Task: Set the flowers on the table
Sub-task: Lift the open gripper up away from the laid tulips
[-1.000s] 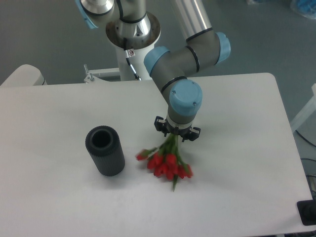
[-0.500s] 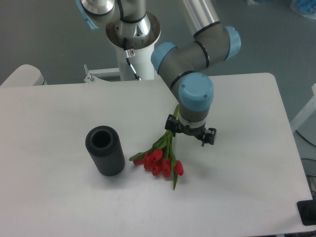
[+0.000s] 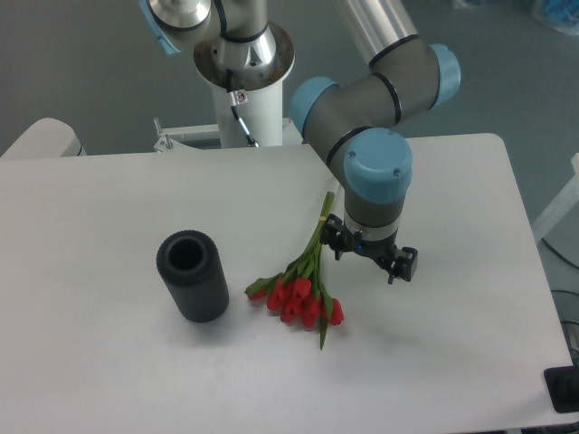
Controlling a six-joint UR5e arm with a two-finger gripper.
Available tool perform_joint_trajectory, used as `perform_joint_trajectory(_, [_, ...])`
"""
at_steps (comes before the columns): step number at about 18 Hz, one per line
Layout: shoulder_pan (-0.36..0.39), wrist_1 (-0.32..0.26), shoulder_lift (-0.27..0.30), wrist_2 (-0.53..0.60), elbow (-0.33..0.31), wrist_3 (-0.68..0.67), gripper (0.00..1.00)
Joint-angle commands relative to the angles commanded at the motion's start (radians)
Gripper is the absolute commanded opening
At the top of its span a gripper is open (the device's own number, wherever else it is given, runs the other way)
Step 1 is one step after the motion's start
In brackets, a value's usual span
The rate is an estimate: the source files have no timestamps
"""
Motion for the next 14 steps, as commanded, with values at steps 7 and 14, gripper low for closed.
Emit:
perform_joint_trajectory(7, [-0.006,0.006,-0.026,0.002,0.017,0.006,1.00])
perform_joint_trajectory(14, [-0.009,0.005,-0.043,-0.003,0.046,0.008,1.00])
